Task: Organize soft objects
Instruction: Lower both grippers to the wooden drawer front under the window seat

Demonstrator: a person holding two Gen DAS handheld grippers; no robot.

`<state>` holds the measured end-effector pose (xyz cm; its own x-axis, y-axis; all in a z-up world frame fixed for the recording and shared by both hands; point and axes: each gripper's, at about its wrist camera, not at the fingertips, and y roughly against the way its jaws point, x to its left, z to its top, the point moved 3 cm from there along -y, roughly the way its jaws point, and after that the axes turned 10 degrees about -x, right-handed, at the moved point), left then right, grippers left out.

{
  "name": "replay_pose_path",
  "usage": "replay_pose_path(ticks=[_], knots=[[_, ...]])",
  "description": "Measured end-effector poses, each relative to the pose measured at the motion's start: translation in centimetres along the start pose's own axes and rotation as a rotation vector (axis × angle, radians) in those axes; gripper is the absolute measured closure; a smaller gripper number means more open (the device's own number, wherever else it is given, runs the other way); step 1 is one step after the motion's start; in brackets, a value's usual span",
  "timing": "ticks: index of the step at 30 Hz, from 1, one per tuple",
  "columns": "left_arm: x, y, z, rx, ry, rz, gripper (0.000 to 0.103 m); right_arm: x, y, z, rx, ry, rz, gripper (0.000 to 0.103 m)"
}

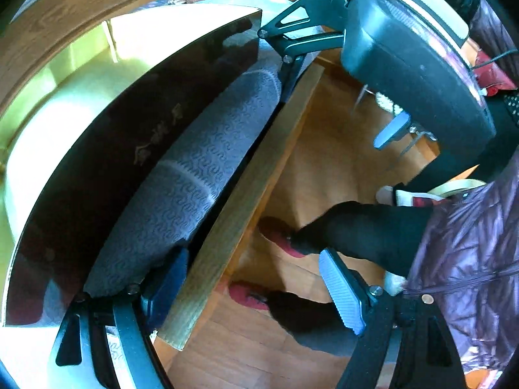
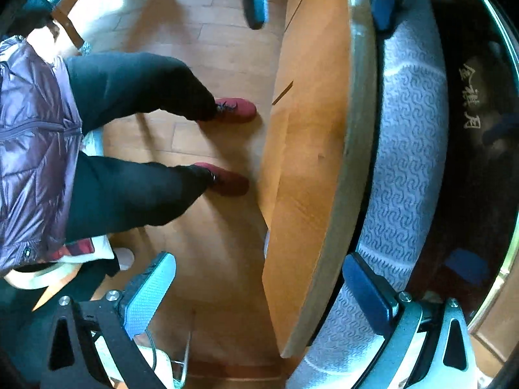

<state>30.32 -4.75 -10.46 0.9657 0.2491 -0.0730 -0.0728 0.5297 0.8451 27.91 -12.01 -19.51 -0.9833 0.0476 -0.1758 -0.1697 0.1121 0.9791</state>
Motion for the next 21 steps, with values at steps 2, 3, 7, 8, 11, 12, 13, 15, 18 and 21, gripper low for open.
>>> replay_pose_path(ticks=[2, 3, 7, 8, 11, 12, 13, 15, 18, 21], knots=[[0.2, -0.9, 0.0, 0.039, -0.023, -0.022, 0.022, -0.2, -0.1, 0.4, -0.004, 0.003, 0.022, 0.0], [-0.4, -1.2, 0.3, 0.037, -0.062, -0.021, 0.018, -0.4, -0.2, 0.6, 0.006, -0.004, 0.026, 0.0], [-1.8, -2.5, 0.2, 0.056, -0.133, 0.027, 0.007, 0.0, -0.7, 0.8, 0.006, -0.011, -0.016, 0.0], [-1.6, -2.4, 0.4, 0.046, -0.107, 0.017, 0.008, 0.0, -0.8, 0.8, 0.005, -0.03, -0.025, 0.0], [-1.9, -2.0, 0.1, 0.04, -0.067, -0.026, 0.008, 1.1, -0.8, 0.9, 0.006, -0.03, -0.028, 0.0], [-1.9, -2.1, 0.1, 0.037, -0.071, -0.016, 0.008, 1.3, -0.8, 0.9, 0.002, -0.027, -0.031, 0.0], [-1.9, -2.0, 0.1, 0.037, -0.061, -0.03, 0.008, 1.2, -0.6, 0.9, -0.009, -0.033, -0.02, 0.0], [-1.3, -1.9, 0.1, 0.019, -0.026, -0.075, 0.017, 0.9, 0.0, 0.9, -0.035, -0.055, 0.044, 0.0], [-0.1, -2.6, 0.0, 0.049, -0.083, 0.044, 0.046, -0.2, -1.0, 1.1, -0.069, -0.118, 0.103, 0.0], [-0.5, -3.0, -0.2, 0.055, -0.128, 0.081, 0.047, 1.2, -2.8, 1.4, -0.041, -0.05, 0.012, 0.0]])
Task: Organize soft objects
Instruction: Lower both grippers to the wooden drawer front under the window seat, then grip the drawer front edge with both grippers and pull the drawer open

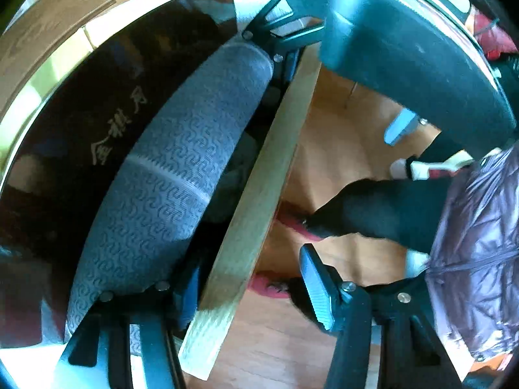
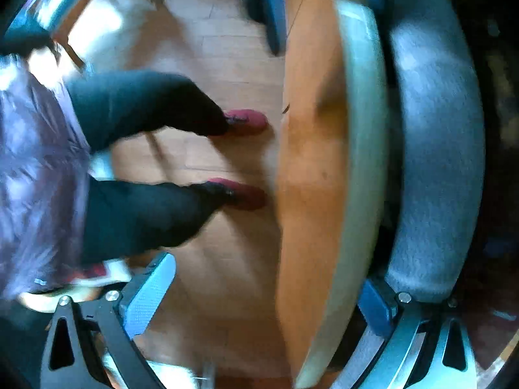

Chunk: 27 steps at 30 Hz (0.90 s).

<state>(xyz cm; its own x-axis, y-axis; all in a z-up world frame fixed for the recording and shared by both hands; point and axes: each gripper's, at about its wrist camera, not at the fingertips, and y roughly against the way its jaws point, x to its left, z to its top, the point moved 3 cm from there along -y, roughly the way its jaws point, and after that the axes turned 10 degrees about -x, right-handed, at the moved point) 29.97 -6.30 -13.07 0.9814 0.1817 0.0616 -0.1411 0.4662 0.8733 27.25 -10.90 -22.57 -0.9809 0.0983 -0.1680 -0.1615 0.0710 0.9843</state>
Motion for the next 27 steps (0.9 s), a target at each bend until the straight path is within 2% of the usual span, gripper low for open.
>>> replay_pose_path(ticks=[2, 4, 6, 8, 10, 12, 14, 18, 20, 22, 24, 26, 27], knots=[[-0.1, -0.3, -0.1, 0.003, -0.015, 0.041, 0.053, 0.1, -0.1, 0.0, -0.013, -0.015, -0.018, 0.0], [0.0, -0.6, -0.2, 0.005, 0.002, 0.045, 0.053, -0.2, 0.2, 0.1, -0.026, -0.063, -0.011, 0.0], [-0.1, -0.5, -0.2, 0.0, 0.012, 0.046, 0.054, -0.1, 0.2, 0.1, -0.012, -0.055, -0.017, 0.002], [0.1, -0.3, -0.2, 0.006, 0.017, 0.029, 0.059, -0.3, 0.3, 0.3, -0.009, -0.065, 0.0, 0.006], [0.3, 0.1, -0.7, 0.007, 0.028, -0.016, 0.072, 0.0, 0.6, 0.4, -0.013, -0.065, 0.03, 0.009], [-0.8, 0.5, -1.1, 0.012, 0.02, -0.06, 0.073, 0.9, 1.0, 0.3, -0.024, -0.056, 0.075, 0.011], [-2.3, 0.9, -1.3, 0.023, 0.001, -0.062, 0.073, 2.1, 1.0, 0.3, -0.017, -0.029, 0.078, 0.012], [-2.7, -2.1, -2.6, 0.102, -0.016, -0.024, 0.07, 3.2, 0.9, 0.6, -0.019, -0.003, 0.073, 0.012], [-3.0, -2.6, -2.5, 0.081, -0.035, 0.012, 0.066, 3.0, 0.6, 0.5, -0.027, -0.013, 0.065, 0.013], [-2.0, -2.3, -2.6, 0.065, 0.003, -0.024, 0.069, 3.0, -0.2, 0.3, -0.005, -0.002, 0.03, 0.02], [-1.6, -1.7, -2.7, 0.054, 0.007, -0.02, 0.07, 2.6, -0.8, 0.2, -0.002, -0.009, -0.012, 0.029], [-1.9, -1.9, -3.0, 0.052, 0.009, -0.028, 0.072, 1.8, -0.4, 0.2, -0.013, -0.06, -0.027, 0.05], [-2.2, -1.9, -3.2, 0.054, 0.01, -0.043, 0.074, 1.6, -0.2, 0.2, -0.016, -0.072, -0.033, 0.056]])
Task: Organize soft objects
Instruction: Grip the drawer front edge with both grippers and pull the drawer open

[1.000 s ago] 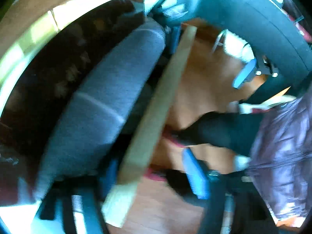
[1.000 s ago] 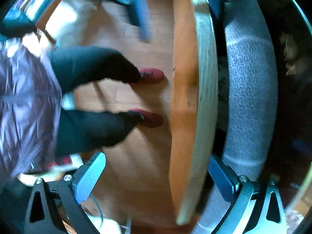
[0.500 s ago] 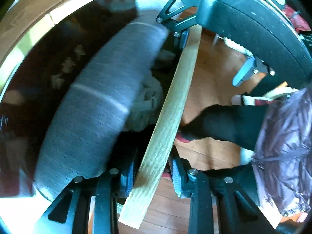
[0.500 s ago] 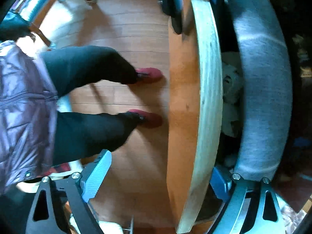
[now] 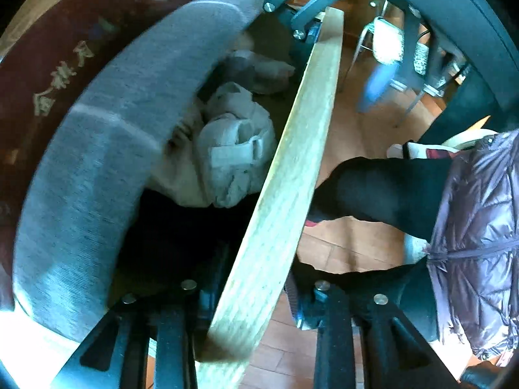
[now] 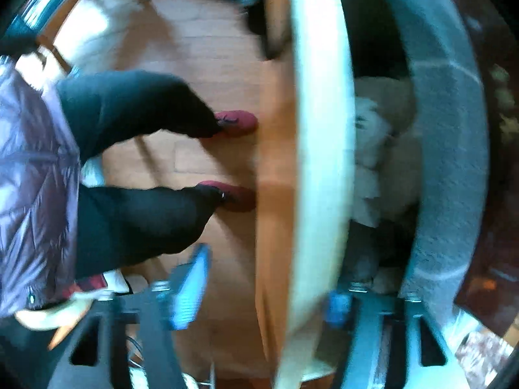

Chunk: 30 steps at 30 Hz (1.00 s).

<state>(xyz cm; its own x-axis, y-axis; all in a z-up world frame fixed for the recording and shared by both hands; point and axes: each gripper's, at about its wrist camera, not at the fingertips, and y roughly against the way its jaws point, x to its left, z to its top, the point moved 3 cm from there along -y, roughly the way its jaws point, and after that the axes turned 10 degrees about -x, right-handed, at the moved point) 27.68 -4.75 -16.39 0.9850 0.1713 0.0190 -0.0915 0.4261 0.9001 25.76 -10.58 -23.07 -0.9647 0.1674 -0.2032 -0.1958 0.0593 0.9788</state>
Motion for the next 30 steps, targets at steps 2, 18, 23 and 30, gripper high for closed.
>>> replay_pose_path(ticks=[2, 18, 23, 30], knots=[[-1.0, 0.3, -0.5, -0.002, -0.004, -0.023, 0.076, 0.6, 0.3, -0.2, 0.001, 0.021, 0.003, 0.063], [-2.5, 0.1, -1.0, -0.01, 0.011, 0.002, 0.074, 1.2, -1.4, -0.4, -0.001, 0.058, 0.01, 0.061], [-3.9, -0.5, -1.3, -0.034, 0.018, 0.031, 0.073, 0.8, -1.1, -0.7, -0.039, -0.003, -0.02, 0.064], [-9.4, 0.1, -3.5, -0.038, 0.008, -0.033, 0.076, 5.1, -0.3, -0.6, -0.063, 0.075, 0.063, 0.077]])
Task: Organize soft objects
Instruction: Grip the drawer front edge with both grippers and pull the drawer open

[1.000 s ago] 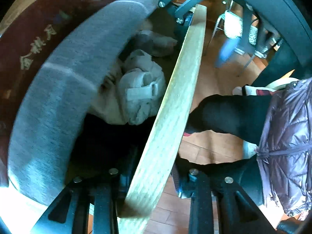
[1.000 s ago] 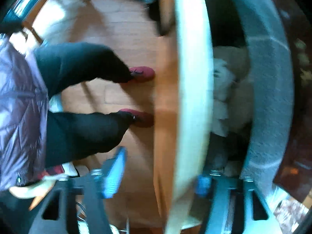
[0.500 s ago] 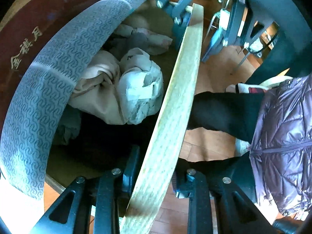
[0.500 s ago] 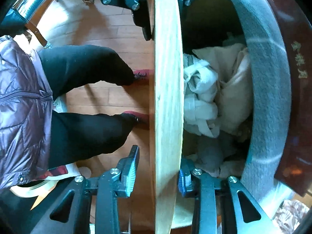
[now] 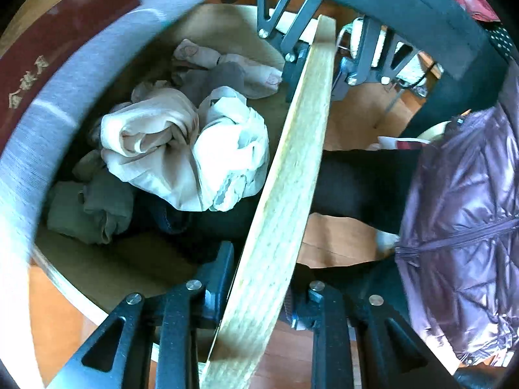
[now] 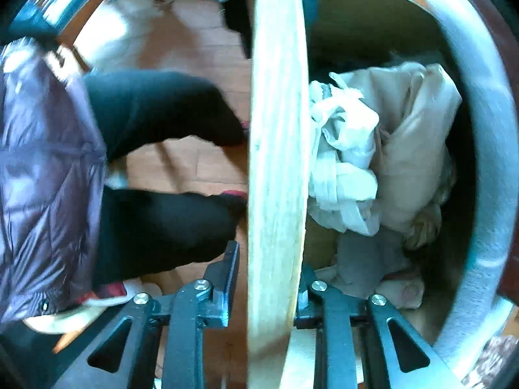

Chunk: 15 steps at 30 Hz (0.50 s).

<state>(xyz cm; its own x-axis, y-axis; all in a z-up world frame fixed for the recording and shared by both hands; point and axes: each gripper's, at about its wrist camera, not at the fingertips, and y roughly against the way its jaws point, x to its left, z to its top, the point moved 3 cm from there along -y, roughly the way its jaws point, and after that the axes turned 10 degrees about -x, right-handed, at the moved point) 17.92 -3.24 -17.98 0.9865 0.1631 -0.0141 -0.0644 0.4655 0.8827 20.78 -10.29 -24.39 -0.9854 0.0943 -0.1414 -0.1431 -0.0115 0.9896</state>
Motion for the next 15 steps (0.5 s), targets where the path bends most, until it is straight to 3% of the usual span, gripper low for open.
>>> replay_pose_path(ticks=[7, 10, 12, 15], knots=[[-1.7, 0.3, -0.3, -0.014, 0.02, 0.047, 0.074, 0.6, 0.6, -0.4, -0.009, -0.053, -0.072, 0.075], [-2.5, 0.6, -0.6, 0.013, 0.02, -0.018, 0.078, 1.6, 1.1, -0.2, -0.016, -0.054, -0.038, 0.077], [-4.1, 0.6, -1.5, 0.043, 0.009, -0.081, 0.079, 4.4, 0.9, 0.2, -0.012, 0.022, 0.002, 0.083], [-5.9, 0.2, -2.8, 0.061, 0.011, -0.066, 0.079, 7.5, 0.2, 0.9, -0.01, 0.09, -0.004, 0.082]])
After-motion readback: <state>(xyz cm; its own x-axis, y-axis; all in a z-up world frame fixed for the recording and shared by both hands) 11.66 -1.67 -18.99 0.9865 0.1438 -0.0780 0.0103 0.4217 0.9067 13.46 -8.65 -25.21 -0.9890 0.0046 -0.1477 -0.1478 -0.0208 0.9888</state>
